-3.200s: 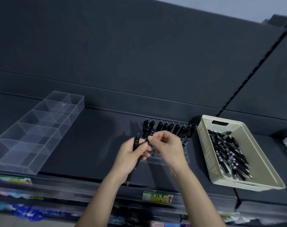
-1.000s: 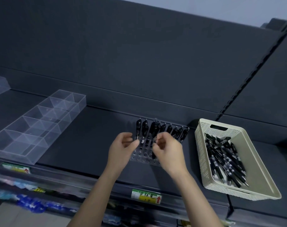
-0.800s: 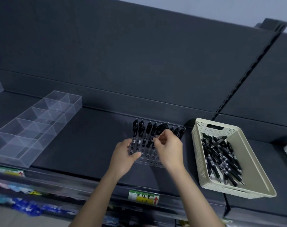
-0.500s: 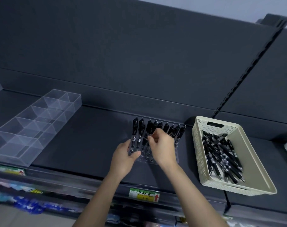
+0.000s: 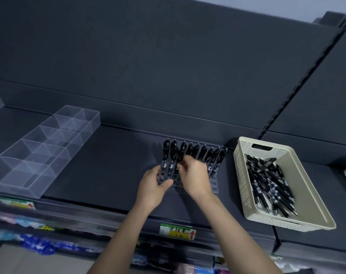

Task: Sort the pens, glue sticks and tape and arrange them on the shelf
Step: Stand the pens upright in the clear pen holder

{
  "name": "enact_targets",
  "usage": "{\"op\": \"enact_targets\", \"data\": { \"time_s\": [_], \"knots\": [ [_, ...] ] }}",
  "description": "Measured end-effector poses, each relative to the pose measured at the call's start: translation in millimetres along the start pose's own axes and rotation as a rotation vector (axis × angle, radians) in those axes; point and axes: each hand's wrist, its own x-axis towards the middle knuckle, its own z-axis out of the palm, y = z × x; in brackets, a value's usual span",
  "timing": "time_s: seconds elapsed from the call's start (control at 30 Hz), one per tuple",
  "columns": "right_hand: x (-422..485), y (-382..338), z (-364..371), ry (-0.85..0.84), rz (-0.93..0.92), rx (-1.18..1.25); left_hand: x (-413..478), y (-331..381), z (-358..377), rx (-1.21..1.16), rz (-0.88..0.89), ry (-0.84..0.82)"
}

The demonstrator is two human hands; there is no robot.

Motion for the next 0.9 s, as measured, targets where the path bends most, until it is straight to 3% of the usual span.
{"op": "enact_targets", "data": {
  "time_s": [0.3, 0.43, 0.67, 0.9],
  "knots": [
    [-21.2, 6.3, -15.3, 0.024, 0.093, 0.075, -5.7, 2.4, -5.9, 0.143, 0.049, 0.063],
    [-34.4, 17.1, -24.2, 0.078, 0.146, 0.082, -20.3, 18.5, -15.4, 0.278, 0.195, 0.163],
    [-53.2, 33.4, -44.2, 0.180, 0.204, 0.078, -31.0, 56.3, -7.5, 0.345, 0.427, -0.070],
    [-59.4, 72.9, -95.7, 0.314, 0.246, 0.038, -33.4, 85.8, 31.6, 0.308, 0.518, -0.263]
  ]
}}
